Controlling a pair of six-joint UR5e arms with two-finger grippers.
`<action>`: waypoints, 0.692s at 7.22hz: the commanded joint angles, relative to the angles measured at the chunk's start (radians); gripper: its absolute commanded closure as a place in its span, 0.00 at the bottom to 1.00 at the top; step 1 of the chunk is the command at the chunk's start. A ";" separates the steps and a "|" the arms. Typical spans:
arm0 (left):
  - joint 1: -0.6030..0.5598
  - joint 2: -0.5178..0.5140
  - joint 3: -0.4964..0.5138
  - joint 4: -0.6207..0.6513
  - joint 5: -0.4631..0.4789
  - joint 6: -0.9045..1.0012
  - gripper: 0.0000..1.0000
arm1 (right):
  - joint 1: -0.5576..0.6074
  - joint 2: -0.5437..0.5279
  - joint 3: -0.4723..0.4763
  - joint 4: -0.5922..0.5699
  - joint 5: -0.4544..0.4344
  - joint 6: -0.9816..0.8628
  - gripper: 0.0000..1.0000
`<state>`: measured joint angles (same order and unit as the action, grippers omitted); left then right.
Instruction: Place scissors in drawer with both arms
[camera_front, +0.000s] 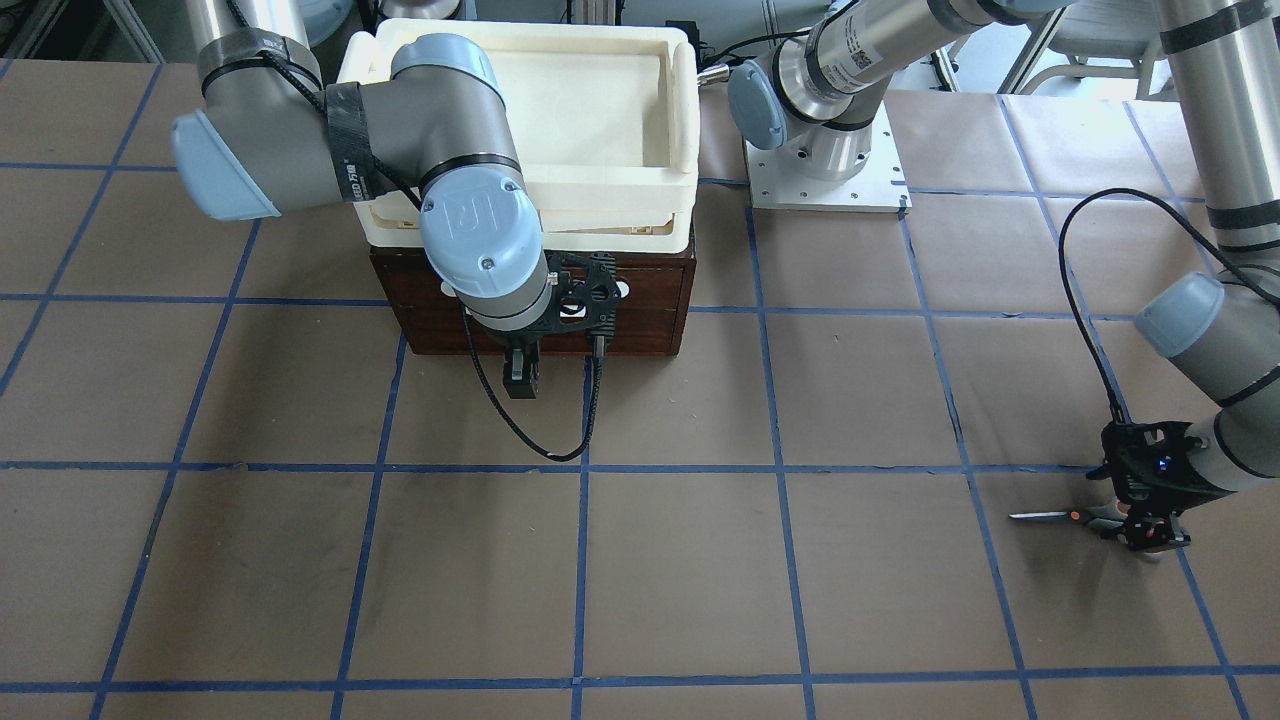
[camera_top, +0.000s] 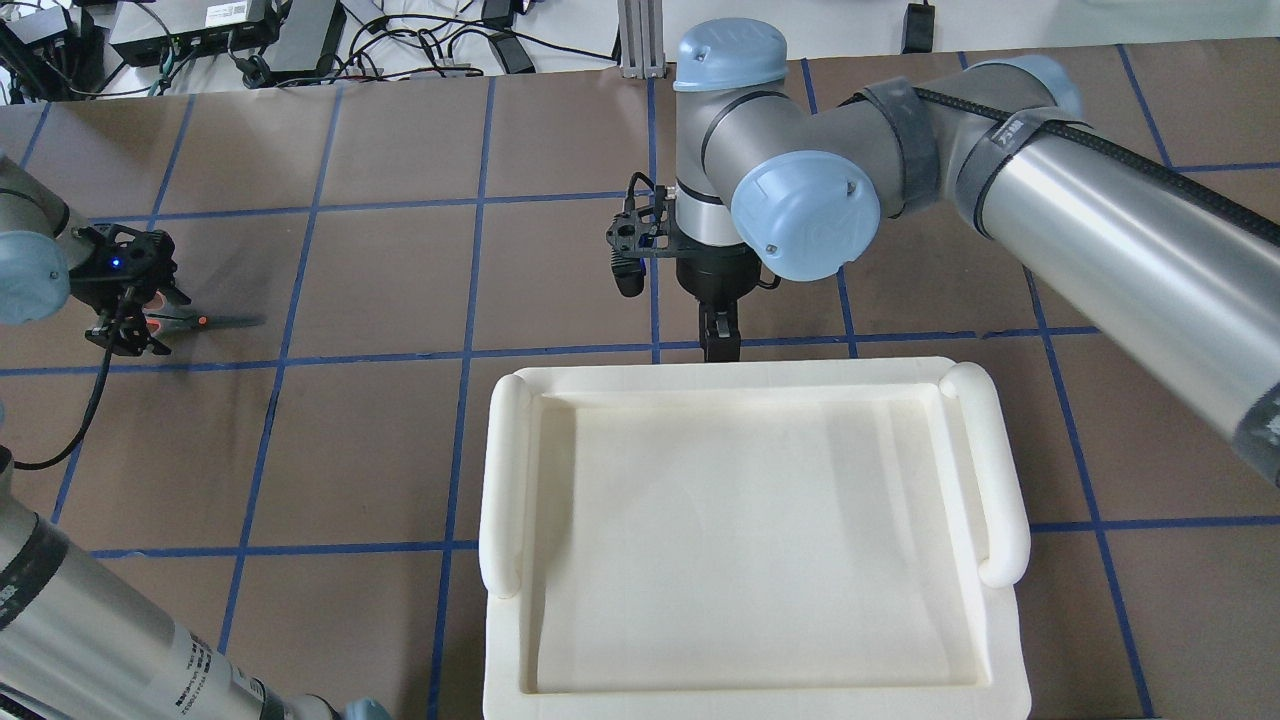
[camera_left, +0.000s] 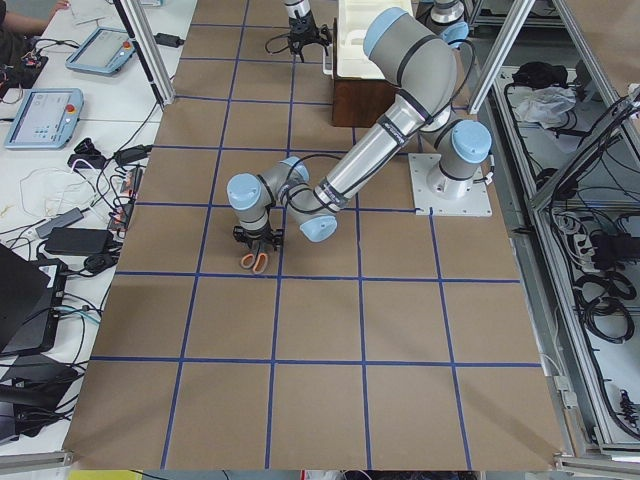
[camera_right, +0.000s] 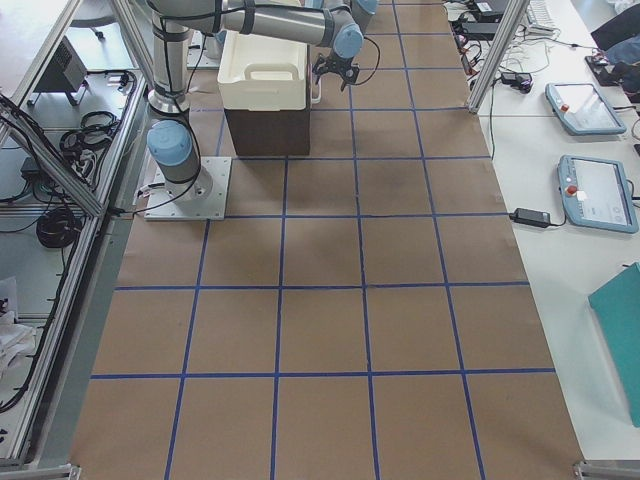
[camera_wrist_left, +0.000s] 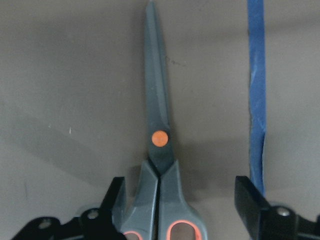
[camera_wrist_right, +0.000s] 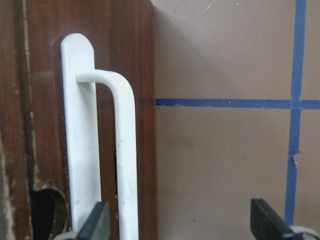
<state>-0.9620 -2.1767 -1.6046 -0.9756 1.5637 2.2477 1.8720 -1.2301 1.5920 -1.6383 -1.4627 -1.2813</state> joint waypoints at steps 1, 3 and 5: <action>0.000 -0.003 0.000 0.000 -0.004 0.003 0.27 | 0.003 0.001 0.019 -0.005 -0.001 0.007 0.03; 0.000 -0.003 0.000 0.000 -0.005 0.007 0.32 | 0.003 0.003 0.019 -0.011 -0.002 0.000 0.27; 0.002 -0.003 0.000 0.002 -0.005 0.012 0.36 | 0.003 0.006 0.017 -0.011 -0.004 -0.001 0.40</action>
<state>-0.9609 -2.1797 -1.6045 -0.9747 1.5586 2.2554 1.8745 -1.2253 1.6103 -1.6478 -1.4657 -1.2817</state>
